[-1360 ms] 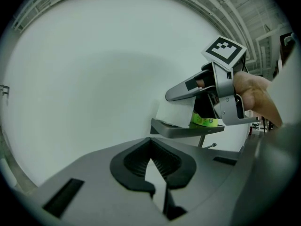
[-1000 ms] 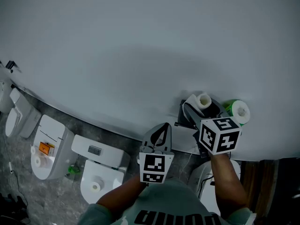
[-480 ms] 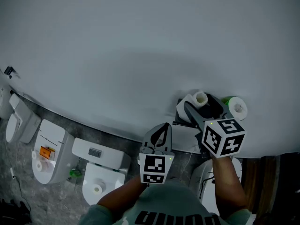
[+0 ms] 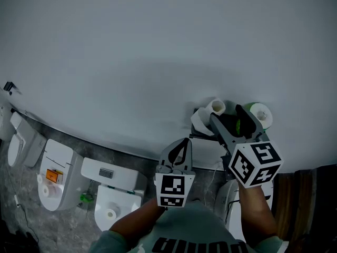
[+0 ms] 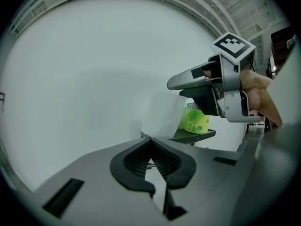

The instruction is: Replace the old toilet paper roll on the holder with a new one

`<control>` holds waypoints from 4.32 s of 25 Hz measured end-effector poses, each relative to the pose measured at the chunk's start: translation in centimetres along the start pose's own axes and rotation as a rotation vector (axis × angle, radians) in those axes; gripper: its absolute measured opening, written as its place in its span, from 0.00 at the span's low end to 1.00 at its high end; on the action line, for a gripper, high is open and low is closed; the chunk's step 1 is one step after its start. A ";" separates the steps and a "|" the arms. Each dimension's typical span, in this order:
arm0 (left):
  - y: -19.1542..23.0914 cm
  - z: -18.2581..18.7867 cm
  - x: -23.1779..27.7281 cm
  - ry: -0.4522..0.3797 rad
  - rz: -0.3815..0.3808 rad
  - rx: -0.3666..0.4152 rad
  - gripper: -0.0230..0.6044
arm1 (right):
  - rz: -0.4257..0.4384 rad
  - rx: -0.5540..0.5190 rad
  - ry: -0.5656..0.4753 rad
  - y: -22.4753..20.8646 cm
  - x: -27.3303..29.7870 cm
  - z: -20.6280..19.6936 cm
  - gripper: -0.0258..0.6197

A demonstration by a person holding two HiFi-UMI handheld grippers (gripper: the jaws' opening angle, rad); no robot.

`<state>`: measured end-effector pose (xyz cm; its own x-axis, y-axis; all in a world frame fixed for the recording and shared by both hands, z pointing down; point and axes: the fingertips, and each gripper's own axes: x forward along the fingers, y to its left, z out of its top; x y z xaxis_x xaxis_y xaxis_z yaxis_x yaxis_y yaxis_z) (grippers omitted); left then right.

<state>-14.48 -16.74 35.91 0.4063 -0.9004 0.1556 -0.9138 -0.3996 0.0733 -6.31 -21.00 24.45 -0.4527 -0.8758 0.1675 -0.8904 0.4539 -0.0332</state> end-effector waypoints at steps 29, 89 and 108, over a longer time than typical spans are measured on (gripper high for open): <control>-9.6 -2.3 0.1 0.086 -0.127 0.073 0.05 | -0.260 -0.037 -0.032 -10.1 -9.1 -3.7 0.57; -14.7 -2.2 3.9 0.096 -0.173 0.099 0.05 | -0.208 0.125 -0.144 -15.6 -9.5 -4.0 0.72; -18.7 -3.3 5.1 0.107 -0.238 0.130 0.05 | -0.362 0.256 -0.127 -22.4 -15.9 -9.0 0.72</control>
<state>4.70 -13.27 38.58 0.6014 -0.7580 0.2527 -0.7825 -0.6227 -0.0055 21.25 -15.79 31.37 -0.0982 -0.9910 0.0911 -0.9681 0.0740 -0.2394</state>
